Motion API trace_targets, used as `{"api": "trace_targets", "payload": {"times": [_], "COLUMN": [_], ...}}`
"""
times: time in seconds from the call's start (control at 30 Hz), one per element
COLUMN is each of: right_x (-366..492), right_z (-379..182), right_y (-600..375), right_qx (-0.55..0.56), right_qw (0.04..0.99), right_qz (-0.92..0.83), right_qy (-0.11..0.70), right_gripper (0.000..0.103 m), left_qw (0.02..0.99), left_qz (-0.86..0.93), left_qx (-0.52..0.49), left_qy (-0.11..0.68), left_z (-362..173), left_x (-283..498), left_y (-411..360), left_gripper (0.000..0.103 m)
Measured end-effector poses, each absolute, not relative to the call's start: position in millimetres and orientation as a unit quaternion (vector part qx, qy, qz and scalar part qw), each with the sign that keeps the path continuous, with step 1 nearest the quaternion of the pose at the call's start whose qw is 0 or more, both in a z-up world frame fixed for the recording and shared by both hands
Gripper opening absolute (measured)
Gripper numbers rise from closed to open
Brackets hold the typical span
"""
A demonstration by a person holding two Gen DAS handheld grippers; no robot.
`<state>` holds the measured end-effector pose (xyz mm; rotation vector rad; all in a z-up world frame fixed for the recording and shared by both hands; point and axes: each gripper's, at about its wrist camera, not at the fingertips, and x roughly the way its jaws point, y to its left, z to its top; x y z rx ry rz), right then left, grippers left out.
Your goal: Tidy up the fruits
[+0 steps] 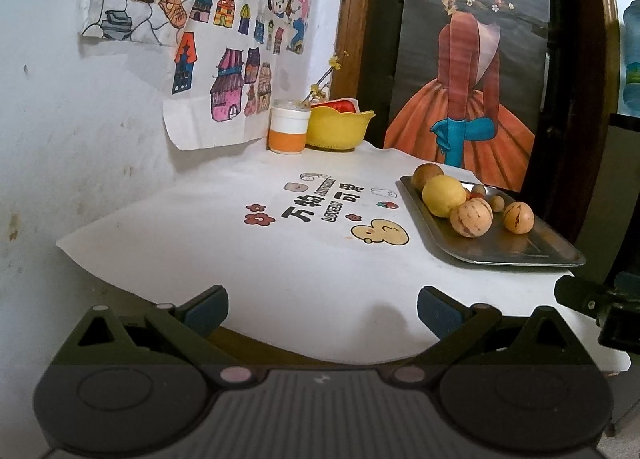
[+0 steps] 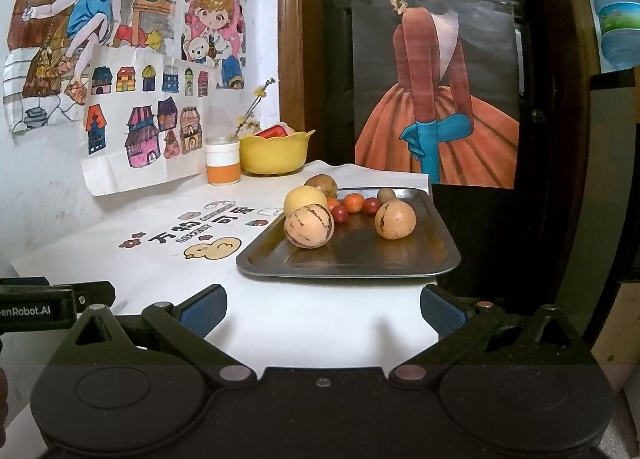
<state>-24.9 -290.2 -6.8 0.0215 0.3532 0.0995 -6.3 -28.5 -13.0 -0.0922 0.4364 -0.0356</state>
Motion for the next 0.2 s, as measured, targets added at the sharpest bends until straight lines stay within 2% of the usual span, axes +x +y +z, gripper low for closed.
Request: {"api": "trace_targets", "payload": {"times": [0.2], "right_x": [-24.2], "right_z": [-6.0], "right_y": [-290.8], "right_qx": [0.007], "right_qw": [0.982], "right_qz": [0.051], "right_qy": [0.180], "right_gripper": [0.102], "left_qw": [0.975], "left_qz": [-0.016], "left_qx": [-0.051], "left_qy": [0.217], "left_z": [-13.1], "left_x": [-5.6], "left_y": [-26.8], "left_gripper": [0.103]}}
